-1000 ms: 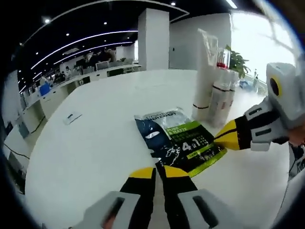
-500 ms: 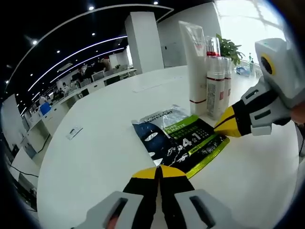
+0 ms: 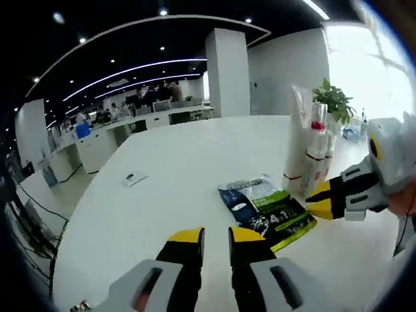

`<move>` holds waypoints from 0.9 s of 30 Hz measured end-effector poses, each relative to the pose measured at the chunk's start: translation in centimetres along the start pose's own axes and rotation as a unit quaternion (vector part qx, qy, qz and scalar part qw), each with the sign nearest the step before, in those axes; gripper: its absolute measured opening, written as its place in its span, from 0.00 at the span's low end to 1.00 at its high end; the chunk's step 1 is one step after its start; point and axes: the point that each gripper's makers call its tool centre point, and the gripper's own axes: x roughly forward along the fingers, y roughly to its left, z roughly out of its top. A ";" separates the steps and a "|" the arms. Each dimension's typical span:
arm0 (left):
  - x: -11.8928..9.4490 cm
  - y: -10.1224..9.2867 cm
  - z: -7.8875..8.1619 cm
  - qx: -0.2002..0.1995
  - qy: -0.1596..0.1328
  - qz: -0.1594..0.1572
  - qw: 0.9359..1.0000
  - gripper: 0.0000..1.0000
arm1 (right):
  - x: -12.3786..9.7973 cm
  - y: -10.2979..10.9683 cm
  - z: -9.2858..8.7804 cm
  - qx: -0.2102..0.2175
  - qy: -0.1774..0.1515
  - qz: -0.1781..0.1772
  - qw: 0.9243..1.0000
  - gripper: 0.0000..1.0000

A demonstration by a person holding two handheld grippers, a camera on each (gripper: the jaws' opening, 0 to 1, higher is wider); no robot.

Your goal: Arrange the skincare products in the storage area until every visible bottle or jar stands upright without overlapping.

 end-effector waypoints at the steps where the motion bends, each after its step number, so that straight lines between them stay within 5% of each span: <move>1: -0.9 1.1 0.0 -0.011 -0.001 0.010 1.000 0.15 | -0.2 0.0 0.2 0.002 -0.004 0.003 1.000 0.11; 5: -3.5 4.3 -0.3 0.001 -0.010 0.023 1.000 0.19 | -0.7 0.2 0.7 -0.004 -0.015 0.010 1.000 0.12; 8: -5.9 8.1 -1.7 0.008 0.014 0.073 0.997 0.24 | -0.4 0.0 0.8 -0.006 -0.013 0.009 1.000 0.12; 11: -8.2 11.5 -4.0 0.020 0.036 0.099 0.994 0.25 | -0.1 -0.5 0.9 0.001 -0.008 0.003 1.000 0.12; 16: -11.8 16.3 -10.4 -0.058 0.115 0.119 0.985 0.32 | -0.1 -1.0 1.6 0.002 -0.012 -0.005 1.000 0.12; 21: -12.3 15.7 -12.8 -0.151 0.136 0.063 0.977 0.39 | 0.1 -0.9 2.5 0.002 -0.017 -0.013 1.000 0.12; 27: -11.7 15.9 -13.6 -0.077 0.168 0.073 0.980 0.40 | 0.0 -0.5 2.6 -0.014 -0.012 -0.019 1.000 0.12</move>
